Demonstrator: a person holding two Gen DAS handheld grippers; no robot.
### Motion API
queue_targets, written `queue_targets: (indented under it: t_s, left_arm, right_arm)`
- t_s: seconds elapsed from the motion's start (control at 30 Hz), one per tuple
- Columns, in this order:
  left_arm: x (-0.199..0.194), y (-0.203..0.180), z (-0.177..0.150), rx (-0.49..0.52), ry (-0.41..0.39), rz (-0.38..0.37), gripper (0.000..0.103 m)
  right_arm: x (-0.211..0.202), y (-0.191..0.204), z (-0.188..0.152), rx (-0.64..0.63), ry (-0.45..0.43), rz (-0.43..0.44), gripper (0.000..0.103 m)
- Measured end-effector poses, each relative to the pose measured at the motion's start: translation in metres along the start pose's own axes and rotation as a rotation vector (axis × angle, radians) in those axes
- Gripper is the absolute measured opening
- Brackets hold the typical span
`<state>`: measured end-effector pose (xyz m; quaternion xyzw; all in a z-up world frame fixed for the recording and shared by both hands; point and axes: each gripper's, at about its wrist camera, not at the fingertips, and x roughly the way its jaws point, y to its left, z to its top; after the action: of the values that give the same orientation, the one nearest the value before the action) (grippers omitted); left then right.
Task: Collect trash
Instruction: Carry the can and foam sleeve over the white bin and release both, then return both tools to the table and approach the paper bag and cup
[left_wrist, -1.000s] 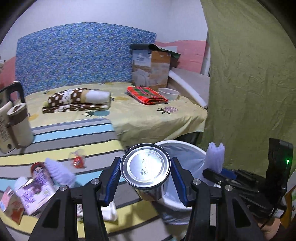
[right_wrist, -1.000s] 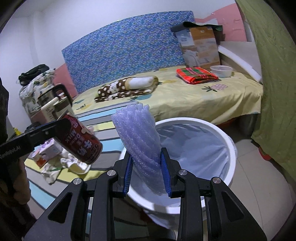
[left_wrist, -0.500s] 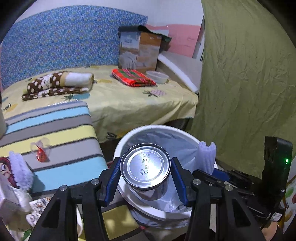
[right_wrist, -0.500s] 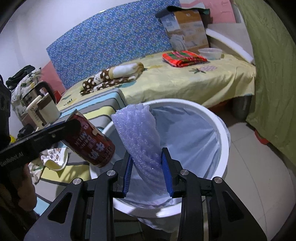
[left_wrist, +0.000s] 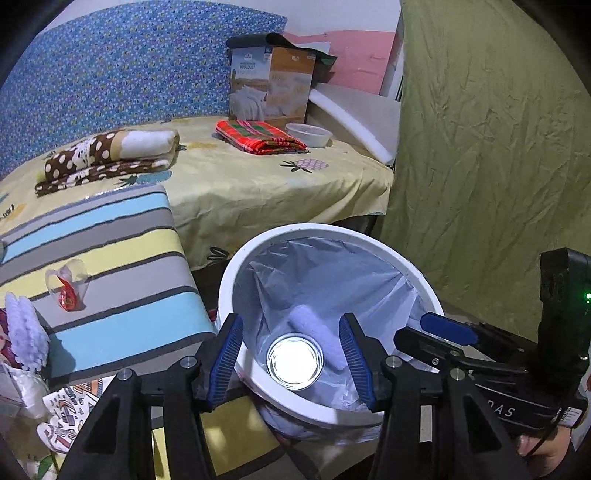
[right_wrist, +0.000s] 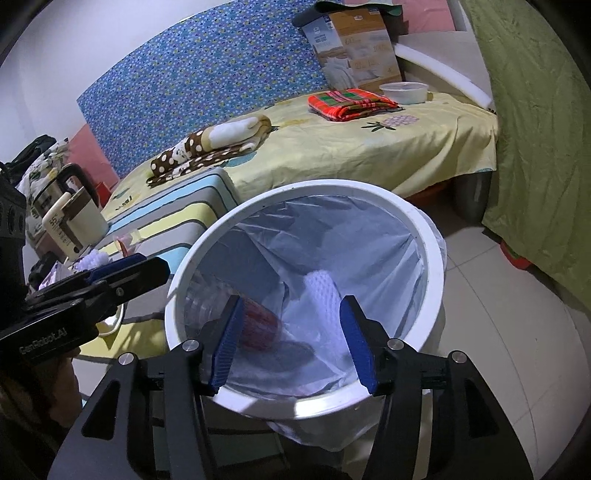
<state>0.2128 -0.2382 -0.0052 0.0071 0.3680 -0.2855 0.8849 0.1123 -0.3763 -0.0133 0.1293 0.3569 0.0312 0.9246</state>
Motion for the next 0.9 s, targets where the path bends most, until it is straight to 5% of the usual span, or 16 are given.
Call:
queue_targets:
  t_s: [0.53,0.9]
  left_arm:
    - [-0.064,0.010,-0.030,-0.040,-0.055,0.041,0.054]
    - [-0.115,0.039,-0.064,-0.087,-0.095,0.166,0.054]
  right_arm:
    - [-0.025,0.035,-0.010,-0.042,-0.054,0.089,0.056]
    - [-0.021,0.077,-0.022,-0.130,-0.011,0.198,0.056]
